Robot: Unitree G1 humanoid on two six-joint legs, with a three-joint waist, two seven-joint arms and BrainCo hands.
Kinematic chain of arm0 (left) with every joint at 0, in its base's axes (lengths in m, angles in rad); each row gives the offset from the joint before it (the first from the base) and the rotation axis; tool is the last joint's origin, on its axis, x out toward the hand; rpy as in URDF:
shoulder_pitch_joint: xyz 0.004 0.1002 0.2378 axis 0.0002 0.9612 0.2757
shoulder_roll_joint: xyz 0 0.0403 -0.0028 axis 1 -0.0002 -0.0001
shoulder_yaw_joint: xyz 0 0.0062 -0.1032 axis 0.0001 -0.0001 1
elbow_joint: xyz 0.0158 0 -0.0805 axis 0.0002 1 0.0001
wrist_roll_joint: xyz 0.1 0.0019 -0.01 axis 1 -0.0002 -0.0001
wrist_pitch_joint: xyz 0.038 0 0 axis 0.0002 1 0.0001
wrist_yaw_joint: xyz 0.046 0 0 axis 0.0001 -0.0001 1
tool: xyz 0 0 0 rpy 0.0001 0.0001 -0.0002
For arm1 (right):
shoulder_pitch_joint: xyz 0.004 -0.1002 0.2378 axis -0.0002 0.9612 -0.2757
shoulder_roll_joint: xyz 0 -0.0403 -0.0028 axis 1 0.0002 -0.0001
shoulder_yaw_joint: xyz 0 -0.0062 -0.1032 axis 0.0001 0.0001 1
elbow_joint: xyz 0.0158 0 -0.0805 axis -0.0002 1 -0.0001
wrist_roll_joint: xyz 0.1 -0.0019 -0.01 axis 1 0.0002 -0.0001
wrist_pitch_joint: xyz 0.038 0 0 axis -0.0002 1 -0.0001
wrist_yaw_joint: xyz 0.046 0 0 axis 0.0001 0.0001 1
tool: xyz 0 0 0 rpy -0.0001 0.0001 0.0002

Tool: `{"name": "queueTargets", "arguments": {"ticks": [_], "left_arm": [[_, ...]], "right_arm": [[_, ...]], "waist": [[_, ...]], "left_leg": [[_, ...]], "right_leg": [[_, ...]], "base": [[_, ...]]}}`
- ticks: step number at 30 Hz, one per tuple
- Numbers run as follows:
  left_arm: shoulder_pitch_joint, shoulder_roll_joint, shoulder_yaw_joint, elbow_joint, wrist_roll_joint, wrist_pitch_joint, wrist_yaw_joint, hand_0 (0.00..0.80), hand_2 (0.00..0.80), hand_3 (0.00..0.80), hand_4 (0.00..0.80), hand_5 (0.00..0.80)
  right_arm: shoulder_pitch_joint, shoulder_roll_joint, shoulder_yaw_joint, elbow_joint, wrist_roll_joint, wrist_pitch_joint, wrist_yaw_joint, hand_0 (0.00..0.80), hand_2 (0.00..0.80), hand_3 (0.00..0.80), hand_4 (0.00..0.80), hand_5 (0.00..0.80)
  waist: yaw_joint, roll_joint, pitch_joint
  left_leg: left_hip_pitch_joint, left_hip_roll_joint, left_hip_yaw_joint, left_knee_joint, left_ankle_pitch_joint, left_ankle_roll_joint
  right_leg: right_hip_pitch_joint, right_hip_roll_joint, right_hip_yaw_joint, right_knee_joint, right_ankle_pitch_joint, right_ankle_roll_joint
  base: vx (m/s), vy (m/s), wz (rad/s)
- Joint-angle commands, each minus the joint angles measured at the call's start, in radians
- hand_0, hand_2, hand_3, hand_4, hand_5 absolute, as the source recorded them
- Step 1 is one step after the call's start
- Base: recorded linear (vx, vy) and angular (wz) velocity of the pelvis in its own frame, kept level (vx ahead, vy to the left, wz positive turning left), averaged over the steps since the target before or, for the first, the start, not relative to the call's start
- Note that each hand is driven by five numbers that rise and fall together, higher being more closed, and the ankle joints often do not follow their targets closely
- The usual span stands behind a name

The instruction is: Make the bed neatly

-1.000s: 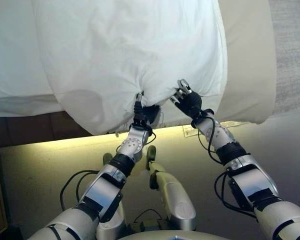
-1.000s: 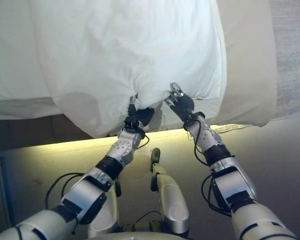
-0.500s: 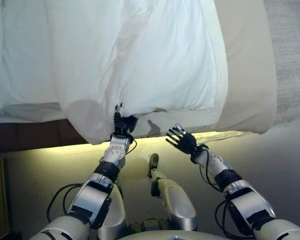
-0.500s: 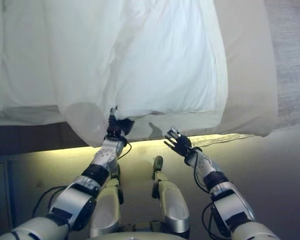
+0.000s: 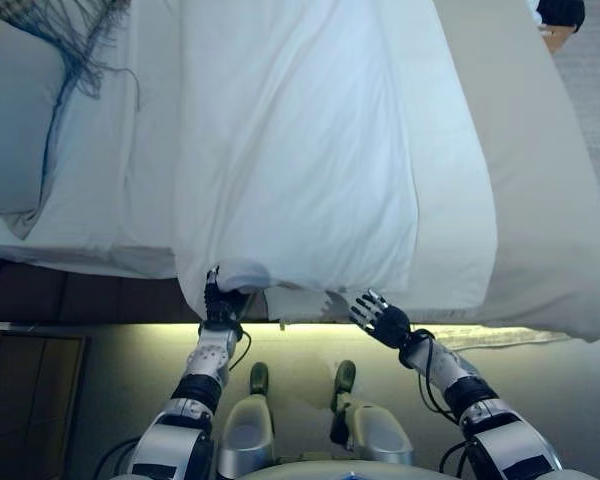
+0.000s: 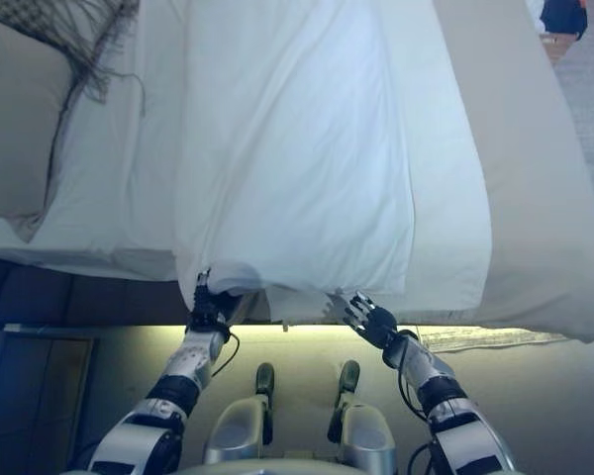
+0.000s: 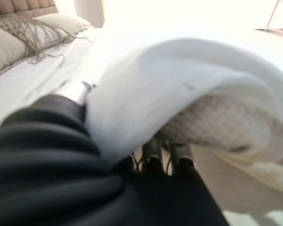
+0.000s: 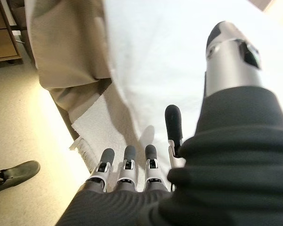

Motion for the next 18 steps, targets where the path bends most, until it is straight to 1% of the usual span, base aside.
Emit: {"name": "queueTargets", "arguments": {"ticks": [1, 4, 5, 8, 9, 10, 11, 13, 16, 18], "left_arm": [[0.116, 0.117, 0.087, 0.048, 0.093, -0.010, 0.018, 0.800, 0.800, 0.800, 0.800, 0.800], [0.163, 0.148, 0.116, 0.102, 0.170, 0.010, 0.055, 0.800, 0.800, 0.800, 0.800, 0.800], [0.181, 0.164, 0.143, 0.136, 0.216, 0.020, 0.059, 0.800, 0.800, 0.800, 0.800, 0.800], [0.214, 0.194, 0.192, 0.191, 0.270, 0.034, 0.065, 0.800, 0.800, 0.800, 0.800, 0.800], [0.233, 0.206, 0.221, 0.213, 0.282, 0.040, 0.058, 0.800, 0.800, 0.800, 0.800, 0.800], [0.240, 0.211, 0.233, 0.222, 0.288, 0.042, 0.054, 0.800, 0.800, 0.800, 0.800, 0.800], [0.263, 0.227, 0.271, 0.238, 0.305, 0.052, 0.043, 0.800, 0.800, 0.800, 0.800, 0.800], [0.296, 0.246, 0.318, 0.261, 0.321, 0.059, 0.020, 0.800, 0.800, 0.800, 0.800, 0.800], [0.335, 0.266, 0.379, 0.279, 0.340, 0.067, -0.018, 0.800, 0.800, 0.800, 0.800, 0.800], [0.358, 0.282, 0.420, 0.286, 0.342, 0.087, -0.057, 0.800, 0.800, 0.800, 0.800, 0.800]], "right_arm": [[0.035, 0.016, -0.055, 0.025, -0.012, 0.004, 0.025, 0.000, 0.000, 0.000, 0.000, 0.000], [0.054, 0.020, -0.064, 0.045, -0.014, 0.003, 0.023, 0.000, 0.000, 0.000, 0.000, 0.000], [0.061, 0.027, -0.067, 0.059, -0.016, -0.004, 0.021, 0.000, 0.000, 0.000, 0.000, 0.000], [0.073, 0.039, -0.070, 0.071, -0.011, -0.018, 0.010, 0.000, 0.000, 0.000, 0.000, 0.000], [0.078, 0.041, -0.077, 0.078, -0.014, -0.024, 0.009, 0.000, 0.000, 0.000, 0.000, 0.000], [0.081, 0.043, -0.077, 0.079, -0.013, -0.026, 0.007, 0.000, 0.000, 0.000, 0.000, 0.000], [0.091, 0.044, -0.083, 0.076, -0.016, -0.028, 0.003, 0.000, 0.000, 0.000, 0.000, 0.000], [0.110, 0.044, -0.090, 0.067, -0.019, -0.027, -0.005, 0.000, 0.000, 0.000, 0.000, 0.000], [0.137, 0.035, -0.105, 0.056, -0.026, -0.018, -0.015, 0.000, 0.000, 0.000, 0.000, 0.000], [0.154, 0.026, -0.118, 0.055, -0.031, -0.017, -0.021, 0.000, 0.000, 0.000, 0.000, 0.000]], "waist": [[0.090, -0.033, -0.095], [0.102, -0.016, -0.141], [0.109, -0.008, -0.160], [0.120, 0.005, -0.185], [0.125, 0.012, -0.195], [0.125, 0.014, -0.198], [0.132, 0.021, -0.207], [0.138, 0.030, -0.216], [0.146, 0.037, -0.224], [0.153, 0.041, -0.229]], "left_leg": [[-0.011, -0.066, -0.008, 0.015, 0.012, 0.023], [0.021, -0.073, -0.015, 0.007, 0.014, 0.024], [0.035, -0.078, -0.019, 0.002, 0.014, 0.025], [0.062, -0.085, -0.029, -0.017, 0.018, 0.026], [0.071, -0.087, -0.034, -0.023, 0.020, 0.025], [0.076, -0.088, -0.036, -0.027, 0.021, 0.024], [0.082, -0.090, -0.041, -0.034, 0.024, 0.022], [0.089, -0.093, -0.049, -0.044, 0.029, 0.019], [0.091, -0.096, -0.058, -0.051, 0.034, 0.017], [0.090, -0.098, -0.066, -0.055, 0.037, 0.016]], "right_leg": [[0.020, -0.060, -0.037, 0.156, -0.103, 0.057], [0.056, -0.062, -0.041, 0.148, -0.104, 0.056], [0.072, -0.062, -0.043, 0.142, -0.105, 0.055], [0.105, -0.060, -0.046, 0.124, -0.104, 0.056], [0.116, -0.060, -0.047, 0.117, -0.104, 0.056], [0.121, -0.059, -0.048, 0.113, -0.103, 0.056], [0.131, -0.058, -0.049, 0.106, -0.104, 0.055], [0.140, -0.056, -0.054, 0.098, -0.105, 0.054], [0.148, -0.055, -0.064, 0.091, -0.109, 0.051], [0.151, -0.055, -0.070, 0.089, -0.111, 0.050]], "base": [[0.121, 0.038, 0.08], [0.159, 0.039, 0.08], [0.128, 0.017, 0.10], [0.084, 0.000, 0.14], [0.071, 0.005, 0.10], [0.063, 0.017, 0.05], [0.045, 0.022, 0.03], [0.029, 0.037, 0.07], [-0.002, 0.053, 0.04], [-0.012, 0.059, 0.02]]}}
